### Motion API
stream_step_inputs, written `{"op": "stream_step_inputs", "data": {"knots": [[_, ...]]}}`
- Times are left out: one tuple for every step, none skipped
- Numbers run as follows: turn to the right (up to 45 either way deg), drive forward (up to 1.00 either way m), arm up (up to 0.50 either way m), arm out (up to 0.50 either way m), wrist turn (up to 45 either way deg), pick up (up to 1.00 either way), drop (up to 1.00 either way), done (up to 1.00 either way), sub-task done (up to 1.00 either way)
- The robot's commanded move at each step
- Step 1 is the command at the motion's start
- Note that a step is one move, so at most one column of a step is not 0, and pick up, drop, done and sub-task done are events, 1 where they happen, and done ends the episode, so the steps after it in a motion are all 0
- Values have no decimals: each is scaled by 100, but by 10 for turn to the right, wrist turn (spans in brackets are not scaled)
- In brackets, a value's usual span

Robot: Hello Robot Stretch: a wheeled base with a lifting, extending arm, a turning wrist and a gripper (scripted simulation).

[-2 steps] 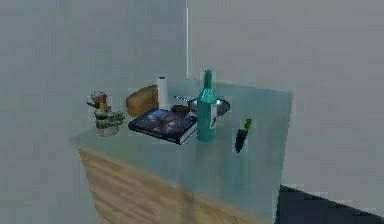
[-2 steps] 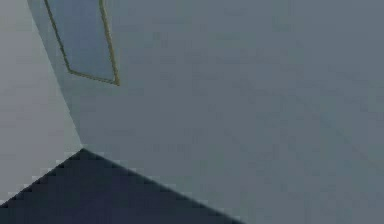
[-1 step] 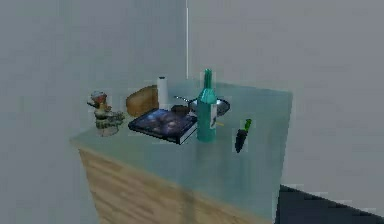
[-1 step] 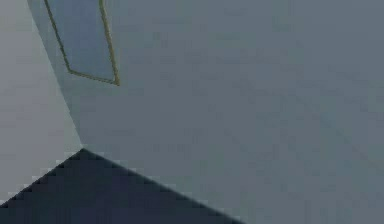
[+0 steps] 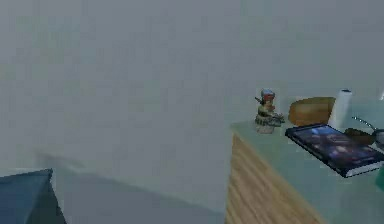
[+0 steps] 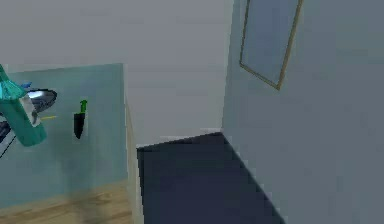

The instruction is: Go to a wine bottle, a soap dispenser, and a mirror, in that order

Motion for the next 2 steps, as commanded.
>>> {"op": "stream_step_inputs", "data": {"knots": [[-150,0,0,0,0,0,0,0,0],[0,15,0,0,0,0,0,0,0]]}}
